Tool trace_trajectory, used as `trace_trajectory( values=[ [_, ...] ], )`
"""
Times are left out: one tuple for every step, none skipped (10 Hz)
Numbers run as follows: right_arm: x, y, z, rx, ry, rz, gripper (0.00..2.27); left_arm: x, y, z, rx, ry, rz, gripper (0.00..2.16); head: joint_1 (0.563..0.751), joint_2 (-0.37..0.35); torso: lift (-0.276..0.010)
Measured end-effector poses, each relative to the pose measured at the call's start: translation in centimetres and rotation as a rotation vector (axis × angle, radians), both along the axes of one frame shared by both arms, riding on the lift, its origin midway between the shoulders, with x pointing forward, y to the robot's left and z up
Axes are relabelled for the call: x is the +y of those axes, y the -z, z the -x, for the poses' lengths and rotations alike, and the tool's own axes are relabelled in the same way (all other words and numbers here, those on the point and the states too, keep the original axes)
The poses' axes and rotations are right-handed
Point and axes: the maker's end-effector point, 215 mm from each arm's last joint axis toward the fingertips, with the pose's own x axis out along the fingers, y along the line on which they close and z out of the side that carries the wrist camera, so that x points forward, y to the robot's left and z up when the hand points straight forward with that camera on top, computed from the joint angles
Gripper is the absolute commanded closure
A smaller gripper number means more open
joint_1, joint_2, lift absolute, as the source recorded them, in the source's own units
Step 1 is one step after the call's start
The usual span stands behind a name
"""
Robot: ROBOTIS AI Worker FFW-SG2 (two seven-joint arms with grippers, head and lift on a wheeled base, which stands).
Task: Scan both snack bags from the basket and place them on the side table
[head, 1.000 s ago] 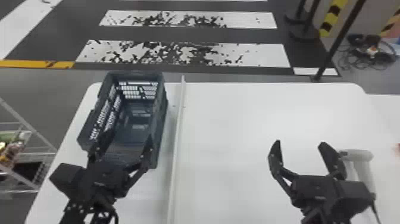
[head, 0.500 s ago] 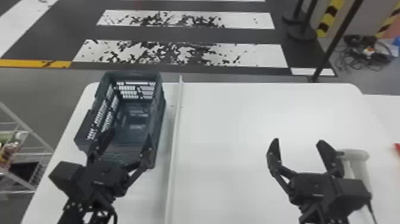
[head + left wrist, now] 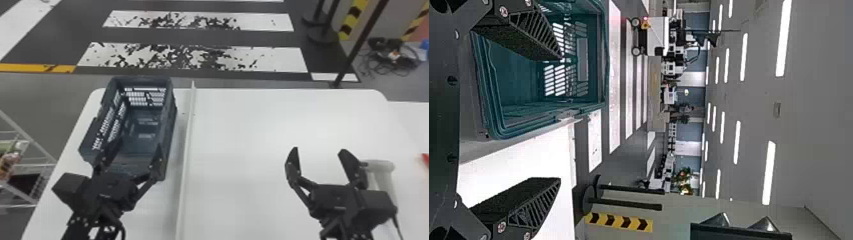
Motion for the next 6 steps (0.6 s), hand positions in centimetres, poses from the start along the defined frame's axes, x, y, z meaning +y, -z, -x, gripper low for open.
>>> trace_trajectory(
  values=[
    [0.00,-0.01,-0.01,0.000,0.000,0.000,0.02,0.01,0.01,-0.10,-0.001,-0.001,0.001,0.14,0.695,0.011,-0.075],
    [0.00,-0.01,-0.02,0.000,0.000,0.000,0.02,0.01,-0.01,-0.19,-0.002,0.000,0.002,0.14,0.695,0.011,-0.075],
    [0.00,-0.02,-0.02,0.000,0.000,0.000,0.02,0.00,0.02,-0.23,-0.002,0.000,0.003,0.14,0.695,0.011,-0.075],
    [0.00,-0.02,-0.02,0.000,0.000,0.000,0.02,-0.03,0.11,-0.23,0.000,0.001,0.003,0.14,0.695,0.010,-0.075],
    [0.00,-0.02,-0.02,0.000,0.000,0.000,0.02,-0.04,0.23,-0.23,0.002,0.001,0.003,0.14,0.695,0.010,-0.075],
    [0.00,-0.01,-0.01,0.000,0.000,0.000,0.02,-0.03,0.30,-0.22,0.003,0.001,0.004,0.14,0.695,0.010,-0.075]
  ],
)
